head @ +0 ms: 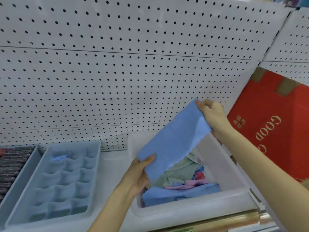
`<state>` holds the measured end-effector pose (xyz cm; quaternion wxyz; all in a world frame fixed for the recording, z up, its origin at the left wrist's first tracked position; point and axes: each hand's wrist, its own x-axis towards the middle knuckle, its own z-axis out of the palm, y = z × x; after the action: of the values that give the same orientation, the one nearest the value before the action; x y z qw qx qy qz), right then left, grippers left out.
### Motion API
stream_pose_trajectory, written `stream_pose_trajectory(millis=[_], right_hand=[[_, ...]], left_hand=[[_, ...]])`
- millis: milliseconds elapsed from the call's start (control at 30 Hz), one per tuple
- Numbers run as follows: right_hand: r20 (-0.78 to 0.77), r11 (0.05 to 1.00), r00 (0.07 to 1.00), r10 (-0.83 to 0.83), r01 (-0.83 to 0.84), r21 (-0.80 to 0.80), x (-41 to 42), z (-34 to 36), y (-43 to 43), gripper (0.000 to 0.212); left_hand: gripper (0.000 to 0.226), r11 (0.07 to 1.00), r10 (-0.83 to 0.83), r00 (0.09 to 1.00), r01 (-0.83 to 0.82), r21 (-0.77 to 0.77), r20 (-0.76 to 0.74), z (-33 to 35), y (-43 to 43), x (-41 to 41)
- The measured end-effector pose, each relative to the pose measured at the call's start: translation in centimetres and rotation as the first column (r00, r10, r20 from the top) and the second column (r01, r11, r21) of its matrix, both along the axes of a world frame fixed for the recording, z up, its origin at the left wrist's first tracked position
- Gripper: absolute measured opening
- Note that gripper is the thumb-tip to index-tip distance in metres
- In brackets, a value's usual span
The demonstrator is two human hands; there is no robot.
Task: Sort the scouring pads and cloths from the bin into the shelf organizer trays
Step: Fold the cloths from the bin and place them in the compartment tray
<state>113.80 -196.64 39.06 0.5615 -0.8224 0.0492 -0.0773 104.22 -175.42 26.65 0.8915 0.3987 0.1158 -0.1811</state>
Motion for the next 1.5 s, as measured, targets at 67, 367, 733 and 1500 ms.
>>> stream_pose_trajectory(millis=[67,367,733,1500], right_hand=[[-0.039,0.996,0.999,-0.008,0.011,0.083,-0.5,-1.4,-1.0,0.033],[-0.171,0.986,0.984,0.050,-0.022,0.163,-2.6,-4.9,-5.0,0.019],[-0.137,0.994,0.985,-0.102,0.107,0.030,-4.7,-13.7,-3.7,0.040],[-0.180,0.996,0.984,0.018,-0.033,-0.081,-9.2,-19.6,0.2,0.044]], left_hand=[[0.048,0.984,0.021,0.999,-0.025,0.174,0.024,-0.3,0.1,0.4],[0.005,0.895,0.095,0.993,-0.118,0.431,0.075,0.6,1.0,2.1],[0.014,0.818,0.132,0.990,-0.142,0.557,0.058,-1.5,2.7,0.2],[0.047,0.446,0.075,0.975,-0.221,0.867,0.210,-8.4,6.1,-7.0]])
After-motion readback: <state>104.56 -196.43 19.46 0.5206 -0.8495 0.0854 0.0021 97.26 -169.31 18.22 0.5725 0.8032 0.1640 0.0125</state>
